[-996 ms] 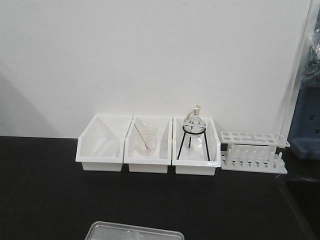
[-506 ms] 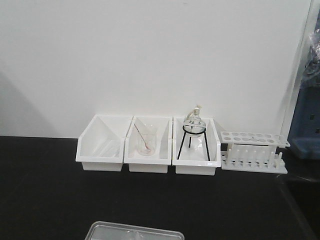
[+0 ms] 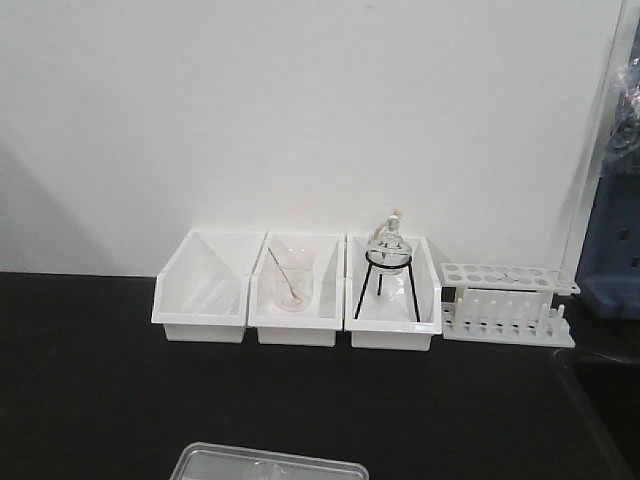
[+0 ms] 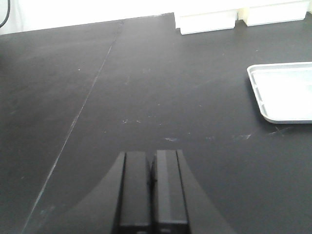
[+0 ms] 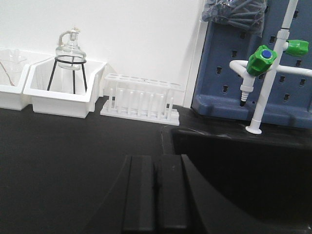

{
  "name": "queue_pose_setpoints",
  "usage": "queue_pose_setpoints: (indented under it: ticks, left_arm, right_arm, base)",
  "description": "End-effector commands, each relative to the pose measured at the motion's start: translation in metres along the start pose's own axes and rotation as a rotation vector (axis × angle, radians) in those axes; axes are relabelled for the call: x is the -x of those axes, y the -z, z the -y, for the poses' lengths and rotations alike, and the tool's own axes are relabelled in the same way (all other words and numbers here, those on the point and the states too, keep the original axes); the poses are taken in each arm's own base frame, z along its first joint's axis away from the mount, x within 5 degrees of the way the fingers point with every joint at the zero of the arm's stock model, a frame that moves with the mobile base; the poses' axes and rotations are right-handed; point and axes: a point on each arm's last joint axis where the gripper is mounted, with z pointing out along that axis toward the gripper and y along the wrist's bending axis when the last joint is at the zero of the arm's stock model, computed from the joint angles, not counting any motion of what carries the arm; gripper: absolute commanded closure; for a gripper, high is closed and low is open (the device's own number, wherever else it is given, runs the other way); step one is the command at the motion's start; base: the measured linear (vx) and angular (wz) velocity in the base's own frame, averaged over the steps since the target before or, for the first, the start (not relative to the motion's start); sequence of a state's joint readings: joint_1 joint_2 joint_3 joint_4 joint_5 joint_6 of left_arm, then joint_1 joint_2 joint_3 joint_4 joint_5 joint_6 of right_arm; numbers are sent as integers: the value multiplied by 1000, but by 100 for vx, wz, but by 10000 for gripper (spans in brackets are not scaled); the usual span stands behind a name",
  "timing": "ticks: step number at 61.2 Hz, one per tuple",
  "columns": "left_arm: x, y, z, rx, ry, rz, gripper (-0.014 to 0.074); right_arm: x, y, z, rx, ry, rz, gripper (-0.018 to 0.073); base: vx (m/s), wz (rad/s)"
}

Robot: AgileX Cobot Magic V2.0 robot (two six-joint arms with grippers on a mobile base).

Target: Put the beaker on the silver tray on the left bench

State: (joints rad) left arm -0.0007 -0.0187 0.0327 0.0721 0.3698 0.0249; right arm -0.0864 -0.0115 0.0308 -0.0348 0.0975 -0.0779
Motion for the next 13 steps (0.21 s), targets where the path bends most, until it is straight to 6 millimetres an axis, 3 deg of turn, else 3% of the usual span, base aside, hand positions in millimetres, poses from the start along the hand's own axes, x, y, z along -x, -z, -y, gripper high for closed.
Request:
queue_pose_setpoints:
  ticks: [1,13]
  left_arm:
    - [1,-1,1,-2,1,65,595]
    - [1,-1,1,-2,1,65,595]
  right_arm:
    - [6,1,1,-11,6,79,573]
    - [6,1,1,-11,6,79,573]
  base:
    - [0,0]
    - [0,0]
